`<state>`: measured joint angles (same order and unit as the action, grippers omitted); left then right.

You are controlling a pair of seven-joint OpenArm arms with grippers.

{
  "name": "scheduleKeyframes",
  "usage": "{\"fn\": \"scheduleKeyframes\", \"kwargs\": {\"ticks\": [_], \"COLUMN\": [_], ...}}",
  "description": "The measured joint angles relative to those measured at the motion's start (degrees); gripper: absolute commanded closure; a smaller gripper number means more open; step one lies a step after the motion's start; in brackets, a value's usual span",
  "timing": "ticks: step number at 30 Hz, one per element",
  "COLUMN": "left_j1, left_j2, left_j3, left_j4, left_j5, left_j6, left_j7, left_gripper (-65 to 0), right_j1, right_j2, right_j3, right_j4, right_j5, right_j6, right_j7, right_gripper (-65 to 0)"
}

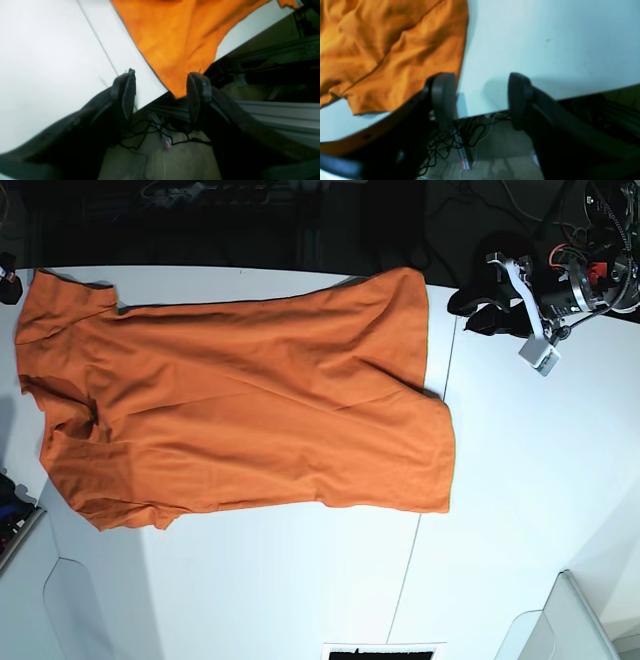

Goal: Layout the t-shirt on the table in an organized manner, then fold the t-shirt properly
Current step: 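Grasp the shirt's other corner with the left gripper and pull it taut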

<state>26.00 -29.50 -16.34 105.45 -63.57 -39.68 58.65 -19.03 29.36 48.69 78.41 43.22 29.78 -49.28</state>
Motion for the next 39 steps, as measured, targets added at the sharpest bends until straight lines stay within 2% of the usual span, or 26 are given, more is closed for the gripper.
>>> {"fn": "scheduleKeyframes", "kwargs": {"ticks": [7, 12, 14, 19, 23, 31, 35, 39], "left_j1": [0.07, 2.36, 2.60, 2.60, 2.73, 2.71, 2.69, 2.69], "left_j2": [4.04, 6.01, 6.75, 6.80, 6.97, 7.58, 7.61, 8.72], "left_j3": [0.61, 1.38, 1.38, 1.38, 1.38, 2.23, 4.63, 6.03], "left_j4": [-0.20, -0.24, -0.26, -0.66, -2.19, -2.84, -2.84, -2.82], "left_j5": [2.69, 7.48, 7.45, 7.37, 7.43, 9.20, 14.01, 14.69], "left_j6": [0.00, 0.02, 0.04, 0.02, 0.04, 0.04, -0.02, -0.04], "left_j7": [-0.09, -2.99, -2.99, -3.26, -3.21, -5.16, -8.90, -9.38], "left_gripper": [-34.8, -34.9, -34.9, -34.9, -43.0, -43.0, -43.0, -42.9], "right_j1": [0.92, 1.27, 1.57, 2.23, 2.23, 2.36, 2.38, 2.38], "right_j2": [-0.02, 0.13, 0.13, 0.13, 0.11, -1.01, -2.08, -2.10], "right_j3": [-4.42, -7.34, -7.76, -7.82, -7.82, -7.82, -7.78, -7.78], "right_j4": [0.00, 0.13, 0.13, 0.11, 0.11, 0.13, 0.33, 0.33], "right_j5": [-0.15, 0.46, 0.90, 2.25, 2.54, 3.08, 3.54, 3.56], "right_j6": [0.00, 0.02, 0.09, 1.11, 1.11, 1.11, 1.33, 1.36], "right_j7": [-0.22, 0.63, 0.59, -1.14, -1.14, -1.07, -0.70, -0.70], "right_gripper": [-33.5, -33.5, -33.5, -33.4, -33.4, -33.4, -33.4, -33.4]}}
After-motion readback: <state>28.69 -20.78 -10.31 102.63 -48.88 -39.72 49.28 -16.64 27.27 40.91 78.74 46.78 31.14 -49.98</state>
